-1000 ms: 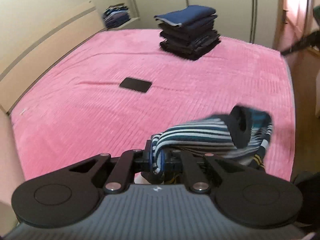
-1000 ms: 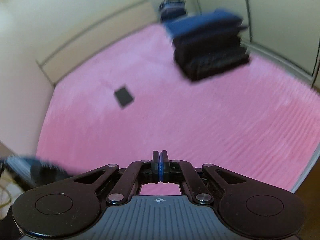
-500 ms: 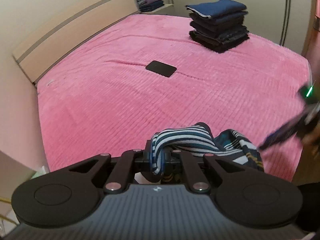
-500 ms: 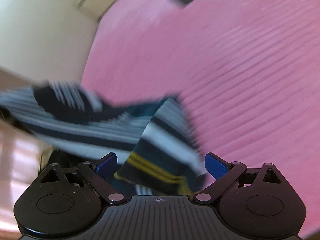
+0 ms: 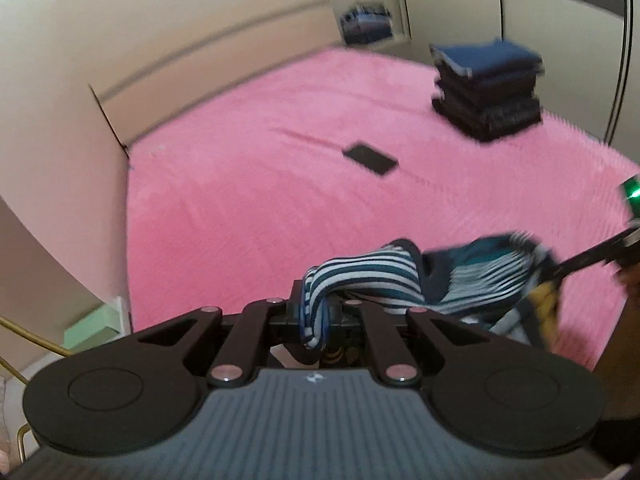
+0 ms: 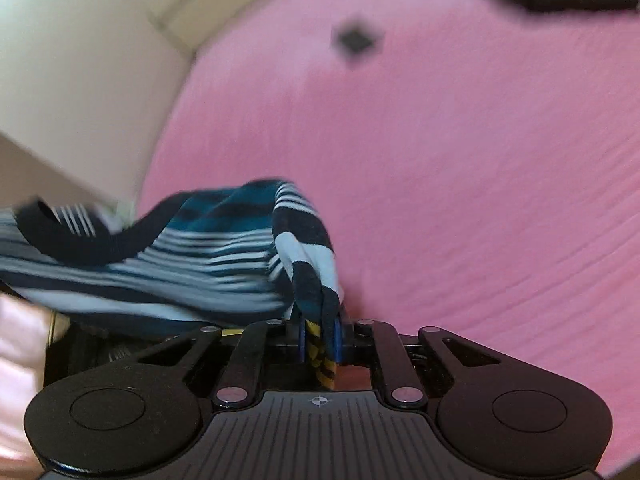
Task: Fold clothes
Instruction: 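Carry the striped sweater with both grippers over to the pink bed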
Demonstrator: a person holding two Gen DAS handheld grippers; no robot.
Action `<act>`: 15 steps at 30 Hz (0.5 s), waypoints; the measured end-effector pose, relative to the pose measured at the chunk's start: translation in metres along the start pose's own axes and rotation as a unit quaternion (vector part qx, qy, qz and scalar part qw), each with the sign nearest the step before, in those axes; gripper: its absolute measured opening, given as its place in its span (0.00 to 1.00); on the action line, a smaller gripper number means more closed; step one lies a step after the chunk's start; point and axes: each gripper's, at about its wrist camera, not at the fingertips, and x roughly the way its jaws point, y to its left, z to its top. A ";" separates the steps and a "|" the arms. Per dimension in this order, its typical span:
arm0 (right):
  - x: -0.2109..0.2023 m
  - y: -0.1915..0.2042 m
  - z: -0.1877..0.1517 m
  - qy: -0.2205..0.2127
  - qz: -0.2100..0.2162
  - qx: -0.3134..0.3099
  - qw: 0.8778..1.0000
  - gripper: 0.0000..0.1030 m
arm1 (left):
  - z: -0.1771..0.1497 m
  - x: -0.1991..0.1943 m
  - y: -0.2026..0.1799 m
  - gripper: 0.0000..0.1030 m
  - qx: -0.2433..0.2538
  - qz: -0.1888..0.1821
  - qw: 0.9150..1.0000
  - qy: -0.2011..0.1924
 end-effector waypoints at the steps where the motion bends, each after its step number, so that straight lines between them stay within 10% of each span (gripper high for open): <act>1: -0.028 0.003 0.002 -0.027 -0.005 -0.006 1.000 0.10 | 0.000 -0.014 0.002 0.05 -0.002 0.002 1.000 -0.016; 15: -0.373 0.116 -0.035 -0.360 -0.113 -0.123 0.918 0.10 | 0.009 -0.191 -0.020 0.06 -0.042 -0.080 0.977 -0.195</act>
